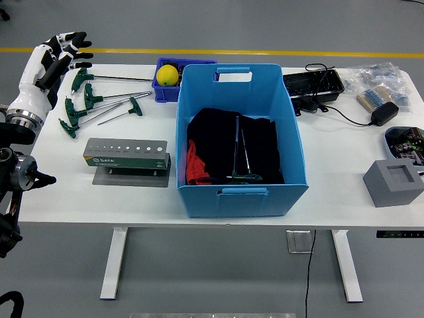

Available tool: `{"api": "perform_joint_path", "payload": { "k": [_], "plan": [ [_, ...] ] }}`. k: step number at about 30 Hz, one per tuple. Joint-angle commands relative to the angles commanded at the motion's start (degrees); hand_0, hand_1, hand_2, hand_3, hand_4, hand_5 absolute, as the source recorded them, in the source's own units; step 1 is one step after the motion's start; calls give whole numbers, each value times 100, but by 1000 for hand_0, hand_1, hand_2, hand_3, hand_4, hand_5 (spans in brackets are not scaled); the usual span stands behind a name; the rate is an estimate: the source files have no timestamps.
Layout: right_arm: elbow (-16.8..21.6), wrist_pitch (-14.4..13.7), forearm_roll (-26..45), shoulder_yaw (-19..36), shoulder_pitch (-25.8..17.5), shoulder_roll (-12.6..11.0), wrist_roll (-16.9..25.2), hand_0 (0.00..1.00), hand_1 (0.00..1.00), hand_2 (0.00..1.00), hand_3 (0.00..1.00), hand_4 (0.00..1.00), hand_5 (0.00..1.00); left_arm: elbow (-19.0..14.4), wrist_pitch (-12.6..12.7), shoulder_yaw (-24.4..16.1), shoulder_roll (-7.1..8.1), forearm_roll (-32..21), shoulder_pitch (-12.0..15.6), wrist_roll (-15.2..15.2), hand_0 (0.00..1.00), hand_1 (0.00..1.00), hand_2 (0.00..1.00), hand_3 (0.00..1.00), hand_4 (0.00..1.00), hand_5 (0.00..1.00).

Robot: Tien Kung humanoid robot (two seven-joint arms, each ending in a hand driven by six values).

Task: Lift tool from toolbox,place it in box,lift tool from toolbox,place it in box

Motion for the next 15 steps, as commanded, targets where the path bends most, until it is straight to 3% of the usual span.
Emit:
{"api": "perform_joint_path", "payload": {
  "k": [4,5,8,10,11,15],
  "plan": [
    [4,-12,-36,19,-29,16,-11,654,629,703,560,771,676,-150,120,-156,-185,-340,330,-265,530,608,685,690,926,713],
    [4,-14,-41,22,-34,19,-13,654,630,703,561,770,674,-177,141,-180,-221,-442,391,-314,630,683,763,709,920,718],
    [5,-20,-38,14,-46,27,-10,654,630,703,561,770,674,-247,184,-239,-315,-887,579,-453,630,683,763,709,920,718],
    [6,-20,-12,-5,-44,26,-3,654,630,703,561,770,674,-256,156,-258,-332,-1053,629,-459,630,683,763,709,920,718],
    [6,-21,17,-23,-40,25,5,654,630,703,560,769,673,-259,105,-278,-341,-1196,667,-432,725,752,817,728,924,770],
    [4,-24,128,-89,-20,24,36,654,630,703,560,769,673,-256,-162,-380,-343,-1328,747,-159,725,752,817,728,924,770]
  ]
}}
